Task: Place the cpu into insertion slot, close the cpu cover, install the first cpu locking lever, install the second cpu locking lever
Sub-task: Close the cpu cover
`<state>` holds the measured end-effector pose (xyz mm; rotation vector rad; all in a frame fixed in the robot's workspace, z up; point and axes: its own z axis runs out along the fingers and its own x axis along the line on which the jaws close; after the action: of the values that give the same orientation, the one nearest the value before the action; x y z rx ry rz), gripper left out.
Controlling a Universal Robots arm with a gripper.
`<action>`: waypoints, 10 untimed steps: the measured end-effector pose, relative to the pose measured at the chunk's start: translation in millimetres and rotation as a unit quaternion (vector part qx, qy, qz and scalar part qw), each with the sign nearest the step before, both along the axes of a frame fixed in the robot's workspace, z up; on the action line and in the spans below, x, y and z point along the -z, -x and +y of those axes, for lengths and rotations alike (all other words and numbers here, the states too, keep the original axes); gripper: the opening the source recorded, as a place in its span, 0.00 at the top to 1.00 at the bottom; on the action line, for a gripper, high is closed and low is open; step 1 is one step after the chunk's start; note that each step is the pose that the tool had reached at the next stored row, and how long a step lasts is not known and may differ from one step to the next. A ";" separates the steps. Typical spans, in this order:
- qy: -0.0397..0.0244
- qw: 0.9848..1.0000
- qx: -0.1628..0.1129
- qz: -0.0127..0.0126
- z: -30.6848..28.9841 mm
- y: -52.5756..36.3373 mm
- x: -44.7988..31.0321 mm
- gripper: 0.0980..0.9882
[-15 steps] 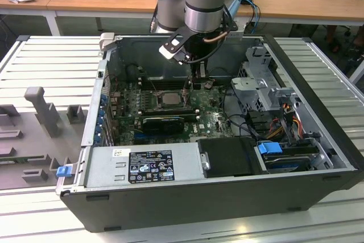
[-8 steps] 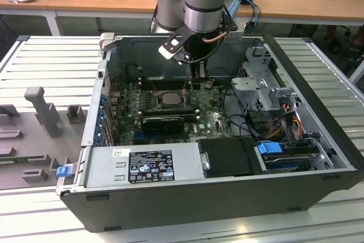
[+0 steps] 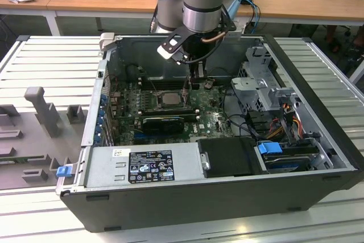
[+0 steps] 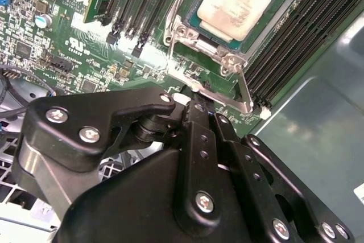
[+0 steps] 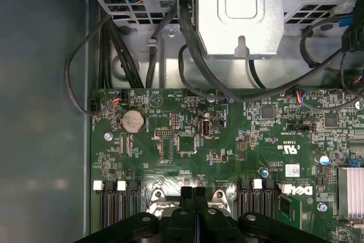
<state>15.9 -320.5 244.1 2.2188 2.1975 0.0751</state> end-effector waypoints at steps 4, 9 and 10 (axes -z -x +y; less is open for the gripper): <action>0.000 1.000 0.000 0.000 0.0 5.7 0.0 0.99; 0.000 1.000 0.000 0.000 0.0 12.9 0.0 0.99; 0.000 1.000 0.000 0.000 0.0 13.9 0.0 0.99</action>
<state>1.9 -320.5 244.1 2.2189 2.1976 0.0752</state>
